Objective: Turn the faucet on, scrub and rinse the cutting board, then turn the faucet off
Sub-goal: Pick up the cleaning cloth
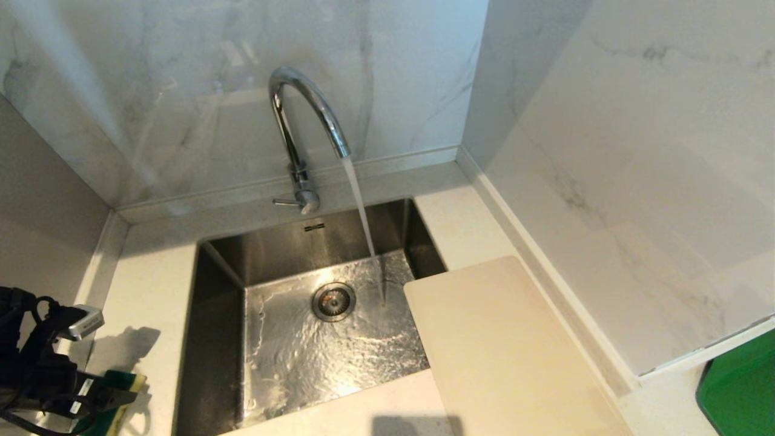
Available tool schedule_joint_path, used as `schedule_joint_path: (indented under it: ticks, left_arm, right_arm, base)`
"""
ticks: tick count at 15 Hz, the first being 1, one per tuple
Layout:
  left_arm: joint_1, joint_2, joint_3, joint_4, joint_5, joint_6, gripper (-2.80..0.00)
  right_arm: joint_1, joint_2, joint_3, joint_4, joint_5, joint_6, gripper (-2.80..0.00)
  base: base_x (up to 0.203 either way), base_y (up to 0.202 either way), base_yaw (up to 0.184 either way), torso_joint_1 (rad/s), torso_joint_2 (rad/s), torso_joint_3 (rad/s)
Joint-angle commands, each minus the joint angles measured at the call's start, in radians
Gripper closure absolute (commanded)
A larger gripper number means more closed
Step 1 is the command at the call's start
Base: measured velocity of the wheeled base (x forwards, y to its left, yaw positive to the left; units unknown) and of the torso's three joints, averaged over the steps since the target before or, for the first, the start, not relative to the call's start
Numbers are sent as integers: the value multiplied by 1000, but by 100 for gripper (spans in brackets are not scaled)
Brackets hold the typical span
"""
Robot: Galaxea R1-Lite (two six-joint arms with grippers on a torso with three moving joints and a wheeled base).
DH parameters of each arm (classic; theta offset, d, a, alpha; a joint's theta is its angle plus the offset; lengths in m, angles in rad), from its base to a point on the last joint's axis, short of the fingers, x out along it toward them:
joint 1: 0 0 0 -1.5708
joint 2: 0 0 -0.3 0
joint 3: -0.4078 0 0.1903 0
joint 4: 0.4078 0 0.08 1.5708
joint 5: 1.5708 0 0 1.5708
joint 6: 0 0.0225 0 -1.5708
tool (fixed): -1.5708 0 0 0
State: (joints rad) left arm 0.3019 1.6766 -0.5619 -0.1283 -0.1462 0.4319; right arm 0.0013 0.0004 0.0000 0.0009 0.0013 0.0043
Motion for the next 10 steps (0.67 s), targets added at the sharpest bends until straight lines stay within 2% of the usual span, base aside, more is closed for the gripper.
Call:
schedule_joint_path:
  ticks: [1,3,8,9,10]
  left_arm:
    - [0,40,3,-1,-4,2,-280]
    - [0,56,5,-2,-28,-1,-280]
    - [0,81,10,-10,-30,1,-280]
    - [0,83,10,-13,-32,2,0]
    - [0,86,11,-13,-30,2,0]
  right_arm:
    - [0,-2,0,1,0,0,0]
    - [0,-2,0,1,0,0,0]
    - [0,-2,0,1,0,0,0]
    - [0,-2,0,1,0,0,0]
    - [0,-2,1,1,0,0,0]
  base:
    - [0,0,0,0,0,0]
    - [0,0,0,0,0,0]
    - [0,0,0,0,0,0]
    - [0,0,0,0,0,0]
    - [0,0,0,0,0,0]
